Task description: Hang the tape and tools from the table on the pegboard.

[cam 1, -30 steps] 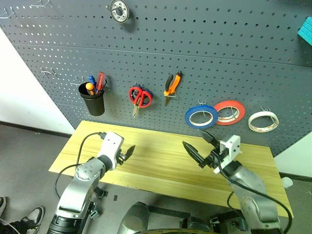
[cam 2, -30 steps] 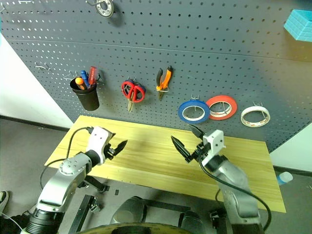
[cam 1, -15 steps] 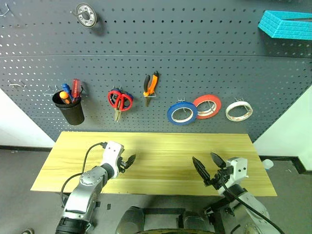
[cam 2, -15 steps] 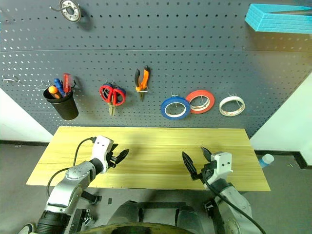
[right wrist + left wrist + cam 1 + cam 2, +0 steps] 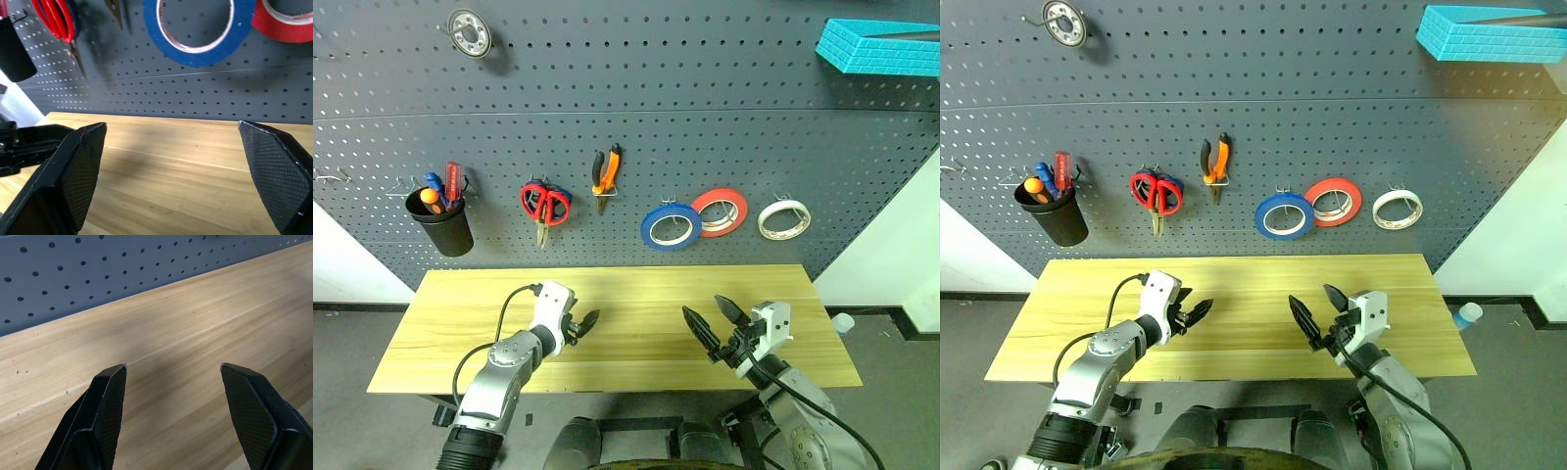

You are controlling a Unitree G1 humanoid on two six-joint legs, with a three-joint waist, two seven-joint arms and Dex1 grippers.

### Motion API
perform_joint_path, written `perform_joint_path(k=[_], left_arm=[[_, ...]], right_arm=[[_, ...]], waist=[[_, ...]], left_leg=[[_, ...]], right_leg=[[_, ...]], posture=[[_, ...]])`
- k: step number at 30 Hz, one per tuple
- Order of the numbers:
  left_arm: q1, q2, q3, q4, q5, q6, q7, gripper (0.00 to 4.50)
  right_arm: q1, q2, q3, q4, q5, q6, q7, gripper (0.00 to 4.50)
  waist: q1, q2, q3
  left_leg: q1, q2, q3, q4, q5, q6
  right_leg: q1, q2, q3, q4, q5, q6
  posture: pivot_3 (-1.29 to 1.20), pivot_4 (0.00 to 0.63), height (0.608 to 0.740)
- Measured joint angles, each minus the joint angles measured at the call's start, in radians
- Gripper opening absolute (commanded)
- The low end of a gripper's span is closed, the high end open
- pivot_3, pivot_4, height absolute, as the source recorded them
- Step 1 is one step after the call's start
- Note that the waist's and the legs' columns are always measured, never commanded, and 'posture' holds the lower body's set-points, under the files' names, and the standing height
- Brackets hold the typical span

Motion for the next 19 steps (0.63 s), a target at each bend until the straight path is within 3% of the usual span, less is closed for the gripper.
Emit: perform_joint_path(k=[19], left_arm=[[-0.037,-0.024,-0.038,0.017,0.007,-0.011,0.0,3.2]], right_arm=[[-0.053,0.003,0.048,0.037,0.001,0.031,0.024,4.5]], waist=[[0.002,0.0,0.0]], left_leg=[[0.0,0.0,0.0,0.0,0.0,0.0]], right_leg=[[0.001,0.0,0.0,0.0,0.002,-0.003]], posture=[[0.27,0.0,0.74]])
